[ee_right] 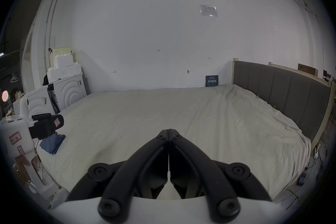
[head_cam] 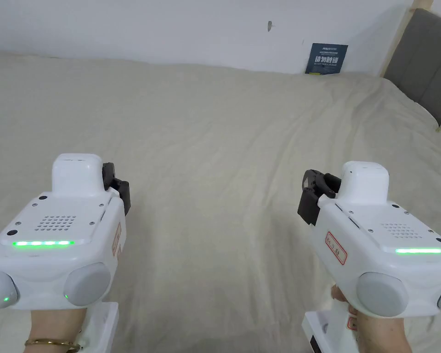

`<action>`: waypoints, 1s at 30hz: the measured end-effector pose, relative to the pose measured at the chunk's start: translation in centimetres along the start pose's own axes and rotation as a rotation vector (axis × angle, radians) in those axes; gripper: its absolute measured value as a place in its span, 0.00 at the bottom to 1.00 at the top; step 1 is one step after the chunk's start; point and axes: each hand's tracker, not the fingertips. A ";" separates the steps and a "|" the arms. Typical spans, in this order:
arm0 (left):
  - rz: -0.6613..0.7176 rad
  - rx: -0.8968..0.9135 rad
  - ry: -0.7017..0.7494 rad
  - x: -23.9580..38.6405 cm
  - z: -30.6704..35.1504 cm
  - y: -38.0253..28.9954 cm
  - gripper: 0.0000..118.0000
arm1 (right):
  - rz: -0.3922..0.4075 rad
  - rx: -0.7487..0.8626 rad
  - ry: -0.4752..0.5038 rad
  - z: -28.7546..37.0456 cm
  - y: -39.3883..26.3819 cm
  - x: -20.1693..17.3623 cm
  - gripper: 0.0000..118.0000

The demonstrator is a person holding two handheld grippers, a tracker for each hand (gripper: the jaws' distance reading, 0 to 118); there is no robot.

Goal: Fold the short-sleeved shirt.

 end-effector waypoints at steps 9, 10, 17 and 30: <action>-0.006 0.026 0.010 0.1 0.3 0.5 0.37 | -0.012 0.026 -0.018 0.8 0.4 -0.2 0.08; 0.000 0.025 0.007 0.0 0.2 0.6 0.57 | -0.018 0.030 -0.020 0.8 0.5 -0.1 0.15; -0.017 0.046 0.042 0.2 0.5 0.6 0.94 | 0.005 0.033 -0.022 0.6 0.9 -0.3 1.00; -0.030 0.062 0.049 0.3 0.7 0.6 0.97 | 0.011 0.034 -0.030 0.4 1.2 -0.7 1.00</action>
